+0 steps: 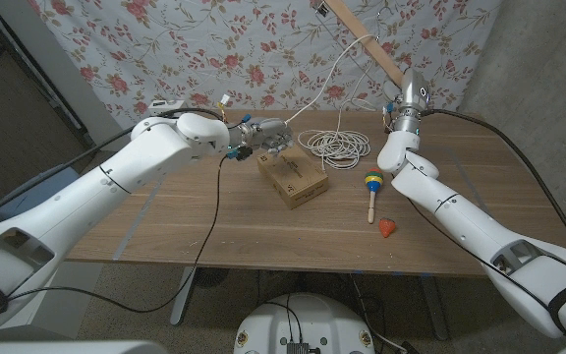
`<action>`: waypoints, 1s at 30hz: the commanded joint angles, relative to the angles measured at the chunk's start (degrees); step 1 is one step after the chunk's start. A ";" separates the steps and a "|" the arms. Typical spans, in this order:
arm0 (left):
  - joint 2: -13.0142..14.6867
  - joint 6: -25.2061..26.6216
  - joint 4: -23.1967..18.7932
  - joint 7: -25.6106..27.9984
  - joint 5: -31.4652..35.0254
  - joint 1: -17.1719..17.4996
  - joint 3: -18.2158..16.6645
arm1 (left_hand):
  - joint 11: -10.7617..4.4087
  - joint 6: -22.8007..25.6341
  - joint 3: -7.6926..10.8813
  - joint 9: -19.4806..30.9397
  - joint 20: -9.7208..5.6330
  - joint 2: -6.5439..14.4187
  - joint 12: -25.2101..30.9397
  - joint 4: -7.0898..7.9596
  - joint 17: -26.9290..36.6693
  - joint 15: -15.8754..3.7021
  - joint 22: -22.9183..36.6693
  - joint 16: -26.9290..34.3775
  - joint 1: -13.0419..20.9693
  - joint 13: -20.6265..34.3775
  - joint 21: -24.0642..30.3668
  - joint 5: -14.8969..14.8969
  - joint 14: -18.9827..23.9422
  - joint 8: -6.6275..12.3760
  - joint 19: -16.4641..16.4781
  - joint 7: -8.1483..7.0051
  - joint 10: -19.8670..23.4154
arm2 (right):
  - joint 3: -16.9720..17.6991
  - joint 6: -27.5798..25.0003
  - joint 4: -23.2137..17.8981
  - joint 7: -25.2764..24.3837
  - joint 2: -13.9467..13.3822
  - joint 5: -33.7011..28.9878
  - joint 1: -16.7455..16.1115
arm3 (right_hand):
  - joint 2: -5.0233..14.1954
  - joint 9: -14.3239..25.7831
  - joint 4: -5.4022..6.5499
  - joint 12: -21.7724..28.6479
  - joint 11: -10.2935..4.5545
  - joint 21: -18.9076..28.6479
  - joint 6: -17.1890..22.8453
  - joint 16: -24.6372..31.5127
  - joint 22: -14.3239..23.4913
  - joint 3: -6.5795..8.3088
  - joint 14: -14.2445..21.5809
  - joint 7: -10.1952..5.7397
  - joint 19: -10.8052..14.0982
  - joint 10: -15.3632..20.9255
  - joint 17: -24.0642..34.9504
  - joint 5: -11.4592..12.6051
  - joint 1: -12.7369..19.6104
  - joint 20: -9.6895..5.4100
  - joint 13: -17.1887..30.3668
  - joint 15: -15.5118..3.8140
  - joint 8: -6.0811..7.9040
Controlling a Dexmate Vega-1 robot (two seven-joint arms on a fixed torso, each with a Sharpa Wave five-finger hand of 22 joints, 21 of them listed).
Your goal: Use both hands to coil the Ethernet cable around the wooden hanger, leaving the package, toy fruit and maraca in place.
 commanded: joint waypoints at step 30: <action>-3.42 -7.60 14.10 5.59 -4.14 -6.25 -6.18 | -4.05 -3.90 -0.47 0.36 -1.45 0.03 12.29 0.49 0.96 0.03 0.54 -0.13 0.38 14.41 0.55 0.07 0.63 2.06 0.46 4.07 5.15 | -4.91 20.46 1.55 -4.38 -6.25 -20.64 -3.54 | 3.33 0.17 0.73 -0.01 0.46 -1.03 -0.68 -0.09 -0.72 0.75 -1.44 -0.57 -1.31 -1.63 0.15 0.13 -4.61 -5.72 0.14 -3.83 0.70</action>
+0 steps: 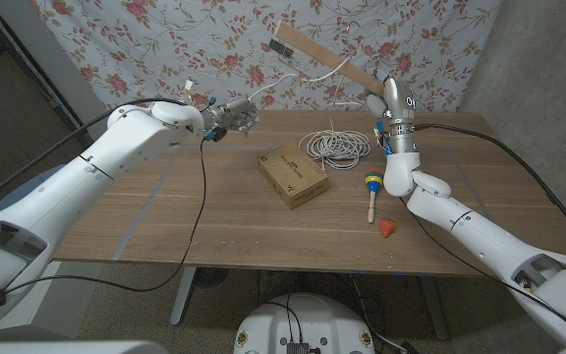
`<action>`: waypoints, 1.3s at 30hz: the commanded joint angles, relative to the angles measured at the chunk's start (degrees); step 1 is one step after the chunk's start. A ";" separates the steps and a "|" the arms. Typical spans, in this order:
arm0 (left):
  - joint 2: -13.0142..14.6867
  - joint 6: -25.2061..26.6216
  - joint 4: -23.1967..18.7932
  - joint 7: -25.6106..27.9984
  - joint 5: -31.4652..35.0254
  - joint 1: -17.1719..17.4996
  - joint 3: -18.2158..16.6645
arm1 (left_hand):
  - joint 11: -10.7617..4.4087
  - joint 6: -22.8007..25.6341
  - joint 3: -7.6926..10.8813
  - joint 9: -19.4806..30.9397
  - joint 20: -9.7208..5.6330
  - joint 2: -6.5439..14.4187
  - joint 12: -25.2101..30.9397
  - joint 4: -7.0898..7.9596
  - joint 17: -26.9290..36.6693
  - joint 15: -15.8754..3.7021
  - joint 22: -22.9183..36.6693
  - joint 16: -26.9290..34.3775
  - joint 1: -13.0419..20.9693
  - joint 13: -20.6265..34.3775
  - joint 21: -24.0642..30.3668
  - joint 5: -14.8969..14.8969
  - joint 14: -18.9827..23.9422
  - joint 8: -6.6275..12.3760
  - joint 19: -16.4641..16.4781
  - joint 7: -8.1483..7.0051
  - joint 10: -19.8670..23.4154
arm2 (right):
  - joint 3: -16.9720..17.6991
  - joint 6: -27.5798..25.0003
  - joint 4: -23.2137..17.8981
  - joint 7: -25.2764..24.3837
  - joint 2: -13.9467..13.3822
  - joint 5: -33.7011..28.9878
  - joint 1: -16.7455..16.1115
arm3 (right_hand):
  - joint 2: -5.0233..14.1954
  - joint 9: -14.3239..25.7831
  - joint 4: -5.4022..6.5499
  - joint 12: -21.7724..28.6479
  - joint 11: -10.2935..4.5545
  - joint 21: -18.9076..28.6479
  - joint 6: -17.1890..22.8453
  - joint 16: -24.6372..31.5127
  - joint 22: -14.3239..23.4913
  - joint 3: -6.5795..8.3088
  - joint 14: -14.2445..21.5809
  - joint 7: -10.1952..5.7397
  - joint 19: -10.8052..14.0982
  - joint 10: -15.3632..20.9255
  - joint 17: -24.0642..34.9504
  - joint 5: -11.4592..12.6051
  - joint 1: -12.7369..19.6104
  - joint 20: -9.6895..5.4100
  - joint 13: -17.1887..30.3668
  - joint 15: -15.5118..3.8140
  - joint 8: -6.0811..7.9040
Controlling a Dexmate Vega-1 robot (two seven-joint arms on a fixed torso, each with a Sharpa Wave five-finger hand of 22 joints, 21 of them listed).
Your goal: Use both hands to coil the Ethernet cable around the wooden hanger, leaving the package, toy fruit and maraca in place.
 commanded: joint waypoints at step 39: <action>-7.82 -7.56 6.47 -7.83 2.91 -15.66 4.00 | -4.13 -4.65 -0.19 -0.17 -1.38 0.44 13.59 0.05 0.34 -0.06 0.16 0.35 0.02 14.88 0.05 -0.40 0.12 1.75 0.81 4.11 4.39 | -12.19 -5.78 5.27 8.02 -0.61 -14.58 5.78 | 3.51 -0.06 0.26 0.30 -0.77 -0.15 0.09 0.22 0.20 0.33 -0.68 -0.79 -0.10 -0.06 0.07 0.52 -4.47 -6.31 0.11 -4.46 1.02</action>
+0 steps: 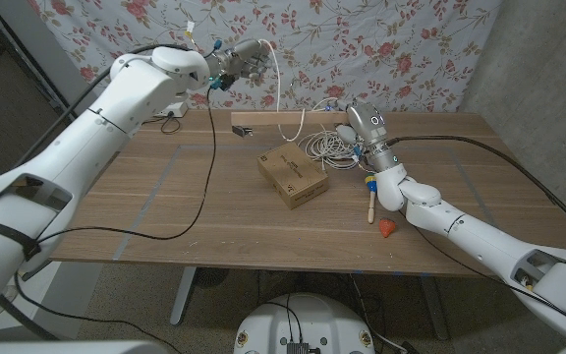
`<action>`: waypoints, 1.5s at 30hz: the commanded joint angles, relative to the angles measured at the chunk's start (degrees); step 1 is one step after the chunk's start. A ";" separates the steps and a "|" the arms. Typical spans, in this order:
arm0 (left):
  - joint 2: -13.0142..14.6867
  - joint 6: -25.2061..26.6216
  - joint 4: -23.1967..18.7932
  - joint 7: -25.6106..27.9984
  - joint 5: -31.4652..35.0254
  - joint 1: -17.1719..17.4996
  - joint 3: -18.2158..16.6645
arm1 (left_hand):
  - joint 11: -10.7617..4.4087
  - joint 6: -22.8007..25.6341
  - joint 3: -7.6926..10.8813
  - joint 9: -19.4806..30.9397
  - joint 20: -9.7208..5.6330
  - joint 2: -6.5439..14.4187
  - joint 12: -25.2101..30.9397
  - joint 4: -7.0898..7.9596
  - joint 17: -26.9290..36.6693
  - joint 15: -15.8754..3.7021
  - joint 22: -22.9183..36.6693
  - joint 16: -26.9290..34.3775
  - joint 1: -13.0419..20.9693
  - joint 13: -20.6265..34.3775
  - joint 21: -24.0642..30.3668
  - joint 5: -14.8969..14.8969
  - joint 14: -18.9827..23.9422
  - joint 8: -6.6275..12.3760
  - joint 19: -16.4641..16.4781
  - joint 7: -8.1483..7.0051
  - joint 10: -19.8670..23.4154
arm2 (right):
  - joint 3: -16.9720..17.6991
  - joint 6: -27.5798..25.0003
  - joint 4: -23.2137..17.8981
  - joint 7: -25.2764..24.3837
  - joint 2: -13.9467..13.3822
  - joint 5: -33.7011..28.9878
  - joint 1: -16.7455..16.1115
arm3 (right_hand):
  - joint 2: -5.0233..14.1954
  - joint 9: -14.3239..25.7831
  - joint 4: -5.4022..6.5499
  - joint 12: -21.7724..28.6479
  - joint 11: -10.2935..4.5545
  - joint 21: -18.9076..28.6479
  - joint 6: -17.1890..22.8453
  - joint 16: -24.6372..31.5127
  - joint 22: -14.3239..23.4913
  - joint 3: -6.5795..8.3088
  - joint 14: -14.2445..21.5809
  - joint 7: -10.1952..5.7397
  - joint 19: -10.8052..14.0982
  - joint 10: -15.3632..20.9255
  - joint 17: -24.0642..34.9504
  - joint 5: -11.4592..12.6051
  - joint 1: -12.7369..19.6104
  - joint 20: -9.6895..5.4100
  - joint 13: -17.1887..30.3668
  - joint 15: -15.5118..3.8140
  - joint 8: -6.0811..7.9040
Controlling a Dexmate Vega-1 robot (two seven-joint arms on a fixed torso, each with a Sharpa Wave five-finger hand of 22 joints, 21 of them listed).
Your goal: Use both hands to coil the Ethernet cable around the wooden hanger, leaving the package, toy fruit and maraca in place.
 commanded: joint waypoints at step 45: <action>-2.30 22.61 -1.65 7.32 7.50 -0.96 5.75 | 11.68 -13.02 -11.85 -36.48 6.23 -6.88 -35.73 -9.87 -39.11 11.64 -10.11 -22.56 -11.18 -37.70 -4.11 -14.22 -22.61 -36.43 -6.96 6.70 -18.86 | -2.08 -0.06 5.84 6.89 2.79 6.39 5.49 | 3.97 -0.45 -0.31 0.28 -0.29 0.78 0.36 0.57 0.41 0.50 0.40 0.11 0.07 0.46 0.08 0.29 -3.64 -6.19 0.15 -4.55 1.02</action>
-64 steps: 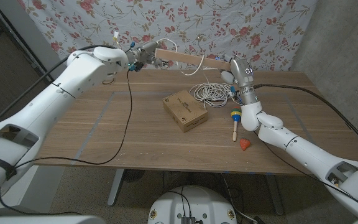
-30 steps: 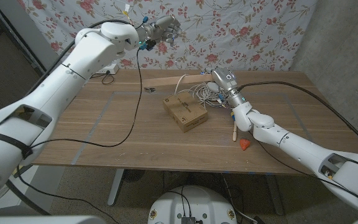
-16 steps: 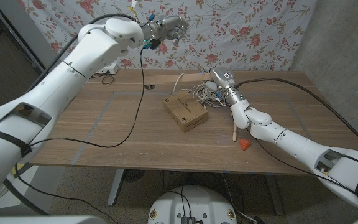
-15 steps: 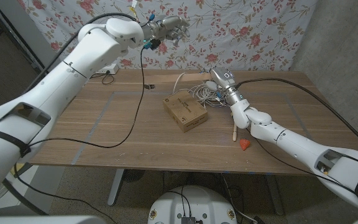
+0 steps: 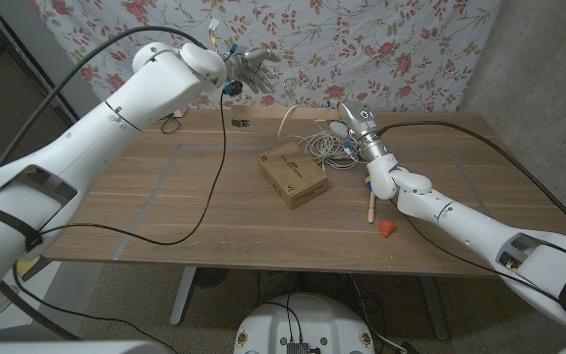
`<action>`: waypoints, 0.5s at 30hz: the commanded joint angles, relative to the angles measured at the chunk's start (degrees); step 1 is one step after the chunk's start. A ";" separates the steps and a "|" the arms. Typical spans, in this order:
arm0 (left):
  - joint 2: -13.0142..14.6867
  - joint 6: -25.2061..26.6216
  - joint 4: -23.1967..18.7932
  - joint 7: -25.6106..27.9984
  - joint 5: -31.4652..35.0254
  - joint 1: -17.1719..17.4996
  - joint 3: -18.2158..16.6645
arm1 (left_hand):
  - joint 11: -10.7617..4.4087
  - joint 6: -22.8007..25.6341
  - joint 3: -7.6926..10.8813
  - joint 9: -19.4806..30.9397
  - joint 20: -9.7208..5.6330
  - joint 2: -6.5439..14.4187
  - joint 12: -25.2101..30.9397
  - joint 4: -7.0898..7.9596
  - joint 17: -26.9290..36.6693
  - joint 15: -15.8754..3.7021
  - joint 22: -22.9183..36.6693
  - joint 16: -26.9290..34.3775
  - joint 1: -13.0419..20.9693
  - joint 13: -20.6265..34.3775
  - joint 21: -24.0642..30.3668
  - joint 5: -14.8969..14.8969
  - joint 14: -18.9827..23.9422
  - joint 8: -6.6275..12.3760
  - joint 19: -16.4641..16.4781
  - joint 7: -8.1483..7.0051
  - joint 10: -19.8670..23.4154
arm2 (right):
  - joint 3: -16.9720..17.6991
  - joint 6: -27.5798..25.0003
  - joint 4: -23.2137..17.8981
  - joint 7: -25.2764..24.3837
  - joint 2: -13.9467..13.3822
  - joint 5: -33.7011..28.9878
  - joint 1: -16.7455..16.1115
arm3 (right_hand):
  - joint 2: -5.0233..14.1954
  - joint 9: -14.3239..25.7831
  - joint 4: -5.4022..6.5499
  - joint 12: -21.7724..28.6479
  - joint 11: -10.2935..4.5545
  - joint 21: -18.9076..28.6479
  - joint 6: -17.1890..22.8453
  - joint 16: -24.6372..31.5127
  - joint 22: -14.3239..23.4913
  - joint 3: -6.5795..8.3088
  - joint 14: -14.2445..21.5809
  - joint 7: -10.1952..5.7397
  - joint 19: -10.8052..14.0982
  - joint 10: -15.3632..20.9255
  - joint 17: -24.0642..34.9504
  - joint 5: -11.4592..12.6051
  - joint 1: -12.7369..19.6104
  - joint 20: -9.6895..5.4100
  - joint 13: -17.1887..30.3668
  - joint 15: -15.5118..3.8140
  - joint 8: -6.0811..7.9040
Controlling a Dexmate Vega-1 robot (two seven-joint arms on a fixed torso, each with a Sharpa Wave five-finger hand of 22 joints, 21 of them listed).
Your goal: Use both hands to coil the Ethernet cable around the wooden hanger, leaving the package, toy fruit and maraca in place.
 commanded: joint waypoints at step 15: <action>-1.34 -4.94 10.52 -1.15 -12.13 5.87 -7.83 | 3.94 -6.59 -19.17 -1.29 12.44 -11.03 -14.20 1.97 -11.39 8.66 -0.32 -15.26 -13.60 -2.10 -26.64 3.27 -17.82 -10.70 -13.73 2.40 -8.38 | -0.27 0.47 2.85 -0.38 0.43 0.99 1.45 | 3.69 0.04 -0.17 0.27 0.02 0.40 0.47 0.24 0.15 0.49 0.40 0.16 0.04 0.13 0.08 0.35 -3.27 -6.13 0.16 -4.52 0.81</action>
